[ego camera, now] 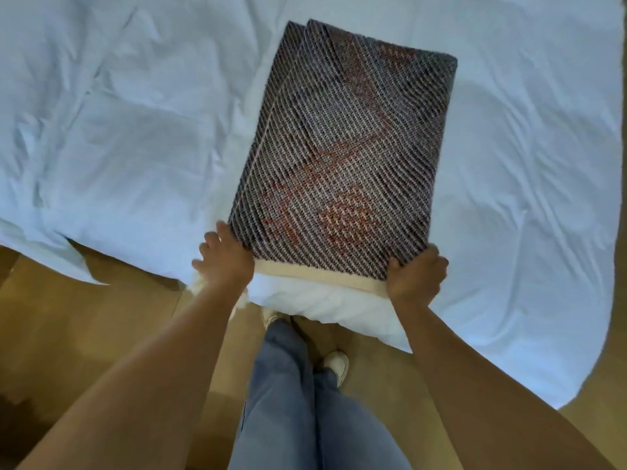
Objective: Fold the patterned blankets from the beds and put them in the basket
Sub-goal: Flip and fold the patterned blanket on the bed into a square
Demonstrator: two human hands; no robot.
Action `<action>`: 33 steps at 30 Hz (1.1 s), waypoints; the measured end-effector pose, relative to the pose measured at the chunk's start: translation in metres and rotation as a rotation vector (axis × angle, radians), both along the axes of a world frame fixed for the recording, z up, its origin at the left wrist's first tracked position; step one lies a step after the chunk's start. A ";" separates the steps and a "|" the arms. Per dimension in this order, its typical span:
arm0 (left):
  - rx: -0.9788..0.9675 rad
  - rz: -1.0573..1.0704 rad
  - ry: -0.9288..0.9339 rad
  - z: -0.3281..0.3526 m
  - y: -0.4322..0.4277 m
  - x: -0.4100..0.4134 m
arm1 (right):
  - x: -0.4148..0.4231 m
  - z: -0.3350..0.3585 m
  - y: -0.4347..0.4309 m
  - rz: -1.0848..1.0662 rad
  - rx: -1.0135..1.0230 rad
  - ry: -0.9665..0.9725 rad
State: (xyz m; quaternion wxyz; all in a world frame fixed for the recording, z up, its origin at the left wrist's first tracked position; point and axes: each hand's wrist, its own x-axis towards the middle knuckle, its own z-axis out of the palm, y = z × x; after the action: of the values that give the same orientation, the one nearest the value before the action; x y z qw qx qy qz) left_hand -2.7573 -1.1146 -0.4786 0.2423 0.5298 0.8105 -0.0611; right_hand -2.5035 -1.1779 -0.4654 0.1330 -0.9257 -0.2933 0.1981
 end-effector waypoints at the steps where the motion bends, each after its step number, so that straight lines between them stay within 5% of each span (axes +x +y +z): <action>1: 0.057 -0.038 -0.015 0.002 0.003 0.005 | -0.001 0.002 0.004 0.127 0.015 -0.101; 5: 0.315 -0.520 -0.037 0.007 0.010 0.045 | -0.017 0.006 0.018 0.538 0.111 -0.226; 8: 0.125 -0.695 0.020 -0.011 0.009 0.055 | -0.020 -0.013 0.013 0.797 -0.127 -0.197; 13: -0.141 -0.496 0.139 -0.031 0.027 0.027 | 0.002 -0.036 0.006 0.728 -0.394 -0.135; 26: 0.099 -0.412 -0.246 0.008 0.155 0.055 | -0.020 0.002 0.136 0.839 -0.194 -0.057; 33: 0.116 -0.146 -0.533 0.005 0.286 0.076 | -0.038 -0.004 0.252 0.808 -0.176 0.012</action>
State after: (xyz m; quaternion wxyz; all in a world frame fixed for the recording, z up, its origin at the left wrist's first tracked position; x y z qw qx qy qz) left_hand -2.6813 -0.8283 -0.4739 0.4113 0.5971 0.6800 0.1094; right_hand -2.5417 -0.9258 -0.4694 -0.0333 -0.7428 -0.6143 0.2643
